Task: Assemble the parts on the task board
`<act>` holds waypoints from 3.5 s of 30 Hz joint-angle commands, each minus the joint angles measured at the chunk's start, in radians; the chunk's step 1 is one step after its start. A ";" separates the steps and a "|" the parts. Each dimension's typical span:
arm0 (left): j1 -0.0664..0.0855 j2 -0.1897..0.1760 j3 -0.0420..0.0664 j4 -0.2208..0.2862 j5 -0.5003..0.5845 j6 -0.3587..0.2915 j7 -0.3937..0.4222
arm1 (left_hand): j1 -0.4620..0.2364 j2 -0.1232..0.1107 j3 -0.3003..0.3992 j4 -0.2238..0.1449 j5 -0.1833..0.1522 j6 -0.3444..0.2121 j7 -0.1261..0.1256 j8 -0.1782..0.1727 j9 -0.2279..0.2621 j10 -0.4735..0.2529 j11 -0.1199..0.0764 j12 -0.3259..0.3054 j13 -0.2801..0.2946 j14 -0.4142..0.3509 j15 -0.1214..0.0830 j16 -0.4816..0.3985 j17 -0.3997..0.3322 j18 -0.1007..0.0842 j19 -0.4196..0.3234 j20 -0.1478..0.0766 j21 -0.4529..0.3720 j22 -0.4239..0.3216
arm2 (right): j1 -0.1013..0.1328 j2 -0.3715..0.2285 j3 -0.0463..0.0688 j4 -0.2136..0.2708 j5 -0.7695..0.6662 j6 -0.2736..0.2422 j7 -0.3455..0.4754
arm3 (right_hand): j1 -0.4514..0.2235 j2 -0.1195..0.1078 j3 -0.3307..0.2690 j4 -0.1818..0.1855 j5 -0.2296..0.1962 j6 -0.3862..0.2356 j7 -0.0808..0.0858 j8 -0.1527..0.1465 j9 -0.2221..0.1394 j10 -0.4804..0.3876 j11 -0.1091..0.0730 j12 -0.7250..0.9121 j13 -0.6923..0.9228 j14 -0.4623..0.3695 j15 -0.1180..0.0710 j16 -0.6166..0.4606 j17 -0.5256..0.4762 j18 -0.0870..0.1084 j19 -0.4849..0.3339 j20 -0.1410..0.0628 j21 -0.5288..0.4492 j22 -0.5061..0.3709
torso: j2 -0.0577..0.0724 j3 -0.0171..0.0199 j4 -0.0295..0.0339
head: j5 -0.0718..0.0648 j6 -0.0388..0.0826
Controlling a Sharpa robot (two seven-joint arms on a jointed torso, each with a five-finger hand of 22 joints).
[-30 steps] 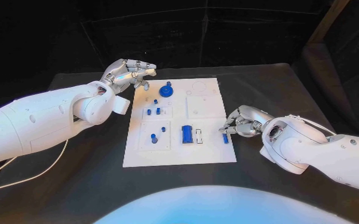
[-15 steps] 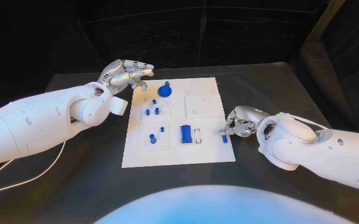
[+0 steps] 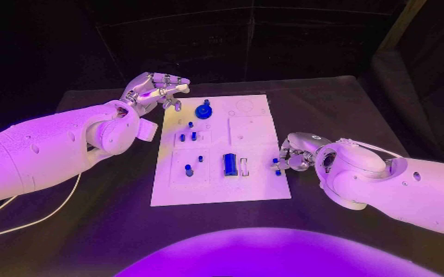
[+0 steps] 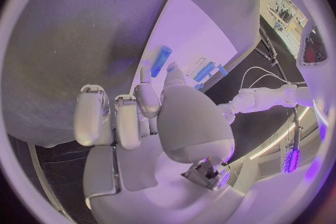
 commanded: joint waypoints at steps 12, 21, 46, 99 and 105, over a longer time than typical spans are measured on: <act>0.001 0.000 0.001 0.001 0.003 0.012 0.007 | -0.003 0.009 -0.006 0.001 -0.003 -0.001 0.000 0.002 0.000 -0.006 -0.002 0.006 0.001 -0.008 0.002 -0.001 -0.002 0.019 -0.001 0.003 -0.007 -0.001 | -0.006 0.041 -0.002 -0.019 -0.055 0.090 -0.028 | 0.192 0.040 0.081 -0.100 -0.031 -0.014 -0.004 0.013 0.039 -0.008 -0.014 -0.015 -0.003 0.063 -0.015 -0.003 0.060 -0.011 0.001 -0.014 0.004 0.040 | 0.000 -0.0004 0.0013 | 0.001 -0.005; 0.001 -0.002 0.001 0.001 0.003 0.013 0.006 | -0.003 0.009 -0.006 0.001 -0.003 -0.001 0.000 0.002 0.000 -0.006 -0.002 0.006 0.001 -0.008 0.002 -0.001 -0.002 0.019 -0.001 0.003 -0.007 -0.001 | -0.007 0.058 -0.002 -0.027 -0.094 0.119 -0.037 | 0.290 0.074 0.181 -0.183 -0.044 -0.020 0.009 -0.023 0.036 -0.020 -0.008 -0.034 -0.010 0.063 -0.010 -0.004 0.062 -0.012 0.002 -0.012 0.003 0.042 | -0.001 -0.0005 0.0000 | 0.004 -0.005; 0.000 0.000 0.000 0.002 0.003 0.016 0.005 | -0.002 0.010 -0.007 0.001 -0.003 0.000 -0.001 0.003 0.000 -0.006 -0.003 0.007 0.002 -0.009 0.001 -0.001 -0.003 0.019 0.000 0.003 -0.007 -0.002 | -0.006 0.038 0.000 0.058 -0.027 -0.168 0.029 | 0.114 -0.039 0.363 -0.127 0.134 0.039 0.007 -0.140 0.014 0.016 -0.007 0.025 0.031 0.073 -0.008 0.022 0.108 -0.023 0.040 -0.007 0.039 0.091 | 0.000 -0.0005 0.0017 | 0.011 -0.005; 0.000 0.001 0.000 0.008 0.003 0.018 0.000 | -0.001 0.010 -0.008 0.001 -0.003 0.000 -0.001 0.003 0.000 -0.007 -0.003 0.008 0.002 -0.010 0.001 -0.001 -0.004 0.019 0.000 0.003 -0.008 -0.004 | -0.006 0.174 0.000 -0.032 0.320 -0.152 -0.027 | -0.038 -0.085 0.402 -0.036 0.180 0.104 -0.008 -0.163 0.043 0.034 -0.016 0.042 0.048 0.074 -0.016 0.027 0.117 -0.024 0.044 -0.013 0.042 0.098 | -0.001 -0.0003 -0.0002 | 0.023 -0.005; 0.000 0.002 0.000 0.008 0.003 0.020 -0.001 | -0.001 0.010 -0.008 0.001 -0.003 0.000 -0.001 0.003 0.000 -0.007 -0.003 0.008 0.002 -0.010 0.001 -0.001 -0.004 0.019 0.000 0.003 -0.008 -0.004 | -0.006 0.180 0.000 -0.032 0.320 -0.150 -0.019 | -0.070 -0.085 0.386 -0.014 0.214 0.123 -0.017 -0.152 0.057 0.038 -0.023 0.046 0.051 0.075 -0.020 0.030 0.122 -0.024 0.045 -0.017 0.042 0.099 | 0.000 -0.0003 -0.0002 | 0.023 -0.005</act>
